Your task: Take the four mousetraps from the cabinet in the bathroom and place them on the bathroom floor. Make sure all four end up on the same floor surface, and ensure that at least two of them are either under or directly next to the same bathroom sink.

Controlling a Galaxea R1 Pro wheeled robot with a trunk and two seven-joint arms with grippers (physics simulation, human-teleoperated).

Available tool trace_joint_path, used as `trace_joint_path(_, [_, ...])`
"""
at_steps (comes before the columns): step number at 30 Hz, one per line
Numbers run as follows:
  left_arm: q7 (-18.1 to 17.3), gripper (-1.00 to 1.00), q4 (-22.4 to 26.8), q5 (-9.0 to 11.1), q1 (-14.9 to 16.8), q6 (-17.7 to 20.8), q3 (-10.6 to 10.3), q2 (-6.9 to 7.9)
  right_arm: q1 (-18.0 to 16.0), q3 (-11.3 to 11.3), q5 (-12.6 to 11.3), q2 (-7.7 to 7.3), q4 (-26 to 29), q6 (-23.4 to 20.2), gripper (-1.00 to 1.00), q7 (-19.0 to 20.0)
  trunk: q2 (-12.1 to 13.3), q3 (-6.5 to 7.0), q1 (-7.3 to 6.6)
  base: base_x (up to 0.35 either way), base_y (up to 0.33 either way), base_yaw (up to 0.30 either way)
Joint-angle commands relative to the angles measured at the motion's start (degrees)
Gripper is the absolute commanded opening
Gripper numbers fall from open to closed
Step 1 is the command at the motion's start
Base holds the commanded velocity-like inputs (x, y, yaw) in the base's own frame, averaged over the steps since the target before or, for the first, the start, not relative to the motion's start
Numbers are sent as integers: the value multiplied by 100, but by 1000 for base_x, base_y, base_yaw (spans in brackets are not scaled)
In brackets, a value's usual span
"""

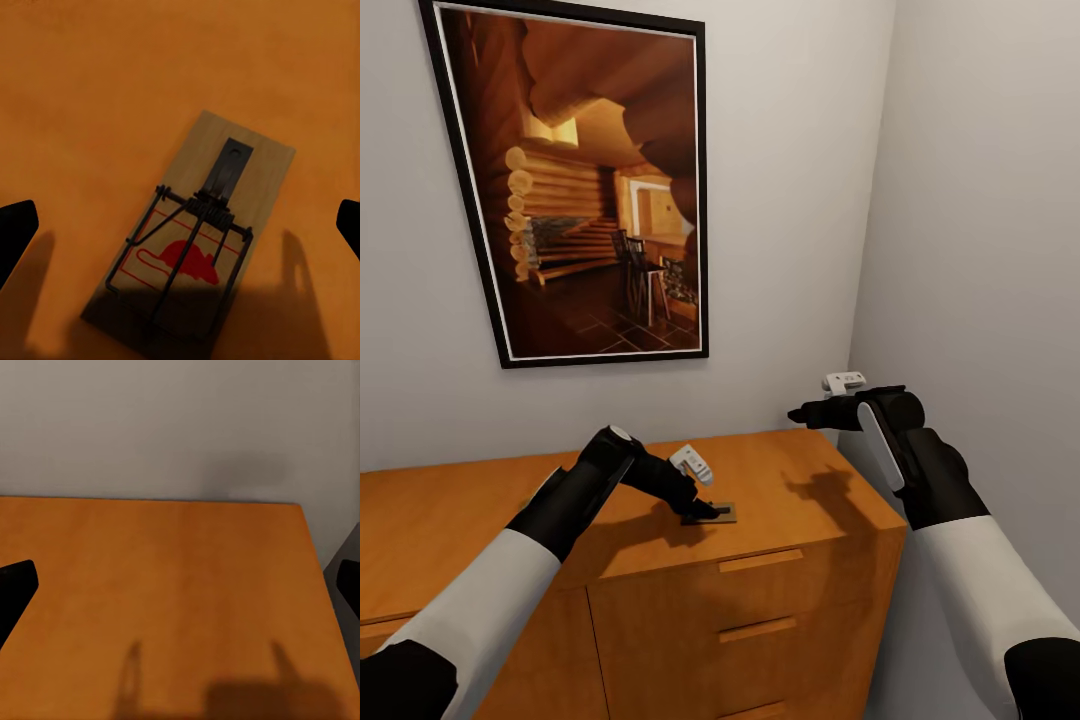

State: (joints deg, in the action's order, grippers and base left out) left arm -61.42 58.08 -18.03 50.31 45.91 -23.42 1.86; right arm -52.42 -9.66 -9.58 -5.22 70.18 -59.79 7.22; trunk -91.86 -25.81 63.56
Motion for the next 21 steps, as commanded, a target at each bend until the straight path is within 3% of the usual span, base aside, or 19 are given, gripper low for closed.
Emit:
trace_joint_path(1, [-40,100,8,-42,5,35,-4,2,-6,-9,-21,-5,4,-21,100,-8,-4,-7,0,0,0,0])
trace_joint_path(21, [384,100,-422,-31,5,-172,-4,-167,-6,-9,-25,-14,4,-21,100,-9,-4,-7,0,0,0,0])
